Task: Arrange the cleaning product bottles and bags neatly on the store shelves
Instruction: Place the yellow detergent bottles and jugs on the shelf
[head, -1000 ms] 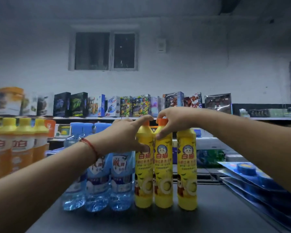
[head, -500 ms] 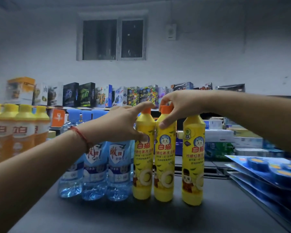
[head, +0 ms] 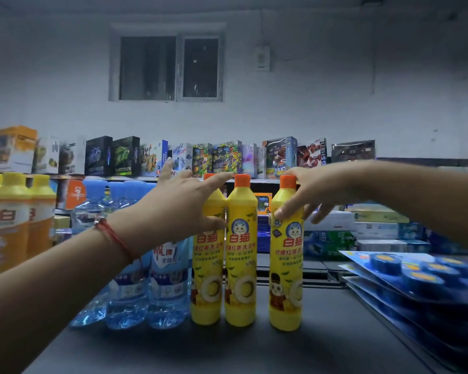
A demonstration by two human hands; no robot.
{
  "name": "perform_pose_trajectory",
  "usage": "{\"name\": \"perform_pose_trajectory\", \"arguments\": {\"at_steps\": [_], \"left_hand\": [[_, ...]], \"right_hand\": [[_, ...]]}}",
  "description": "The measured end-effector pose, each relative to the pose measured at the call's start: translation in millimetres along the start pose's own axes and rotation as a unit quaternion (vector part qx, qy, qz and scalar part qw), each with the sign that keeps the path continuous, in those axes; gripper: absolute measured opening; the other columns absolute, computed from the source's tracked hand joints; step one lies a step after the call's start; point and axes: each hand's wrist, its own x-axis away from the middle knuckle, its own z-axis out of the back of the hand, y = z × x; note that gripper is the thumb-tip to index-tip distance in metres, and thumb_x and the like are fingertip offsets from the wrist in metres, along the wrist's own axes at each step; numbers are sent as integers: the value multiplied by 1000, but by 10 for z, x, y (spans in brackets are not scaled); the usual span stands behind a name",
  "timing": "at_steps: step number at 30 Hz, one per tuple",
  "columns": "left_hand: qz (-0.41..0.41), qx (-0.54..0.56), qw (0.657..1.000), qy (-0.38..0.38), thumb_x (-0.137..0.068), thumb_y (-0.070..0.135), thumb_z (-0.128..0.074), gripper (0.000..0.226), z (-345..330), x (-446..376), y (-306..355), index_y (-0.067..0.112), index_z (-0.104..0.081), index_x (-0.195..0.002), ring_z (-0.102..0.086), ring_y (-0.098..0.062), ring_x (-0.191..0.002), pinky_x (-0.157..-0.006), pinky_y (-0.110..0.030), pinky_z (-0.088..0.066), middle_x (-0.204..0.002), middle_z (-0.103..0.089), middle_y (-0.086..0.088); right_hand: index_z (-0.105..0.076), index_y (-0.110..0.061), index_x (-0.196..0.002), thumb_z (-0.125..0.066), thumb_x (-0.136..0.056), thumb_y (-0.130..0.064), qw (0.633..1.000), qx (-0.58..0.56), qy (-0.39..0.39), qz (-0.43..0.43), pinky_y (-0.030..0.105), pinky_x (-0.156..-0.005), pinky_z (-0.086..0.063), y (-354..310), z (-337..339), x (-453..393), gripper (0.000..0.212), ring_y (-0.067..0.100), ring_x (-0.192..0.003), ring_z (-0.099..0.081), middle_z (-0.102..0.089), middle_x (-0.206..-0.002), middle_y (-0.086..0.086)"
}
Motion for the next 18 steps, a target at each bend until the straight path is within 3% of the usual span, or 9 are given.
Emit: {"name": "perform_pose_trajectory", "arguments": {"at_steps": [2,5,11,18], "left_hand": [[2,24,1000,-5,-83,77,-51,93,-6,-5,-39,47,-4,-158,-36,-21,-144,-124,-52,8,-144,-56,0],[-6,38,999,10,-81,78,-52,94,-29,18,-81,46,-10,-158,-38,-17,-143,-125,-48,8,-142,-58,-1],[-15,53,998,18,-79,78,-53,94,-38,49,-102,47,-13,-158,-37,-17,-145,-126,-48,5,-146,-56,1],[-24,62,997,45,-78,80,-49,90,-23,19,-136,48,-19,-155,-56,-10,-128,-121,-44,18,-128,-69,7]], "right_hand": [[-53,-11,-125,-81,-81,-27,997,-64,34,14,39,-85,-62,92,-99,-44,55,28,-96,-74,-76,-105,11],[-59,-16,-115,-84,-79,-28,988,-122,87,38,38,-78,-64,121,-221,-88,45,23,-88,-77,-77,-99,8],[-61,-16,-113,-84,-78,-27,978,-160,114,75,42,-80,-64,52,-355,-101,43,22,-87,-76,-76,-100,6],[-56,-14,-124,-82,-80,-32,978,-145,125,88,44,-84,-63,73,-411,-60,55,23,-94,-74,-72,-107,8]]}}
